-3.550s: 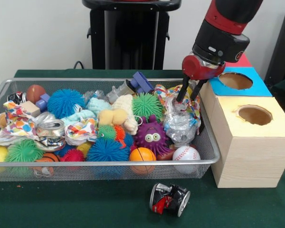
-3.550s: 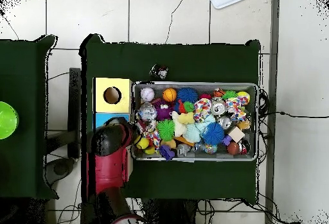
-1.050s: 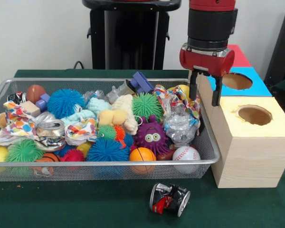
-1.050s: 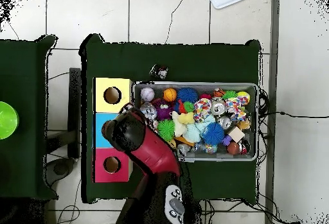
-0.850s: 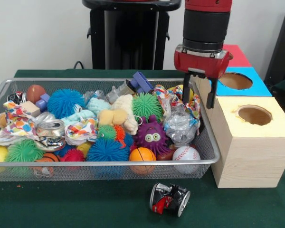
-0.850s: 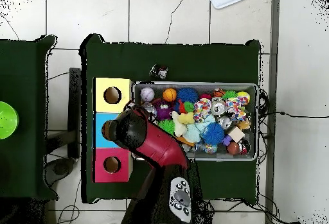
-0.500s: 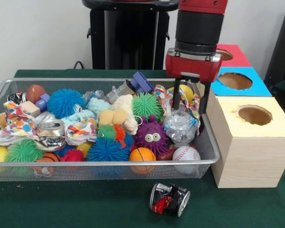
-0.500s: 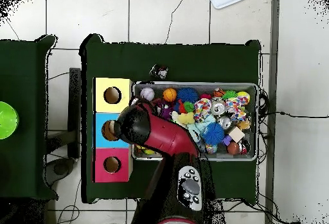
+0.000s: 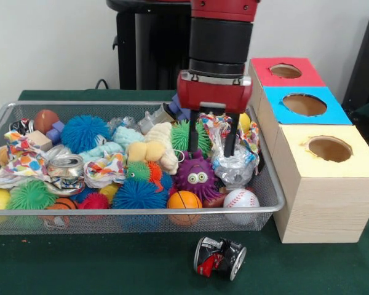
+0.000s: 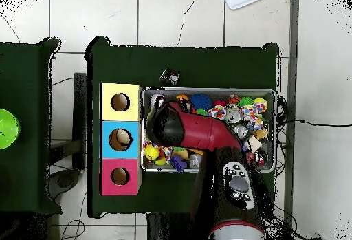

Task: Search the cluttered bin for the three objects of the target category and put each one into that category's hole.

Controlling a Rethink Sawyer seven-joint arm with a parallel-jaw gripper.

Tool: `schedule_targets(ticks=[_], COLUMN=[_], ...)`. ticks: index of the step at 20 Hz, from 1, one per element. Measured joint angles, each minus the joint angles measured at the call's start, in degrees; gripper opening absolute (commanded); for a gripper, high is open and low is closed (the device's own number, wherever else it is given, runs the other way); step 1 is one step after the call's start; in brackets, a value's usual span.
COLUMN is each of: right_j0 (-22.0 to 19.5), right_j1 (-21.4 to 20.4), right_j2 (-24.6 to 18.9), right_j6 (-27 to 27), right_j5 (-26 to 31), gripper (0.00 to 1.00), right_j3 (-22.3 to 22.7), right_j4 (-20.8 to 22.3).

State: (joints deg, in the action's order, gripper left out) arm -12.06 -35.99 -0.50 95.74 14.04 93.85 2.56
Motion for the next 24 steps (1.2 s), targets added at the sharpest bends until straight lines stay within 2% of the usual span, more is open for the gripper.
schedule_targets(ticks=[1,2,4,5,7,9,10,12,20,24], right_j0=[-0.8,-2.5,-3.7,-5.0,-5.8,-7.9,-8.3,-10.3,-14.0,-13.8], right_j1=[-0.2,-0.7,-1.0,-1.2,-1.4,-1.3,-1.3,-0.8,1.9,3.2], right_j2=[-0.9,-2.9,-4.6,-6.6,-8.2,-12.5,-13.5,-18.1,-27.5,-28.4], right_j6=[-0.4,-1.7,-3.1,-5.0,-6.7,-11.4,-12.6,-18.4,-34.3,-37.2], right_j5=[0.9,3.3,5.3,7.7,9.3,12.8,13.4,16.0,22.7,23.6], gripper=[1.0,1.0,1.0,1.0,1.0,1.0,1.0,1.0,1.0,1.0], right_j3=[-0.3,-1.0,-1.4,-1.8,-2.0,-2.5,-2.5,-2.7,-3.0,-3.3], right_j4=[1.7,5.4,8.0,10.8,12.8,17.1,18.0,21.2,25.3,25.8])
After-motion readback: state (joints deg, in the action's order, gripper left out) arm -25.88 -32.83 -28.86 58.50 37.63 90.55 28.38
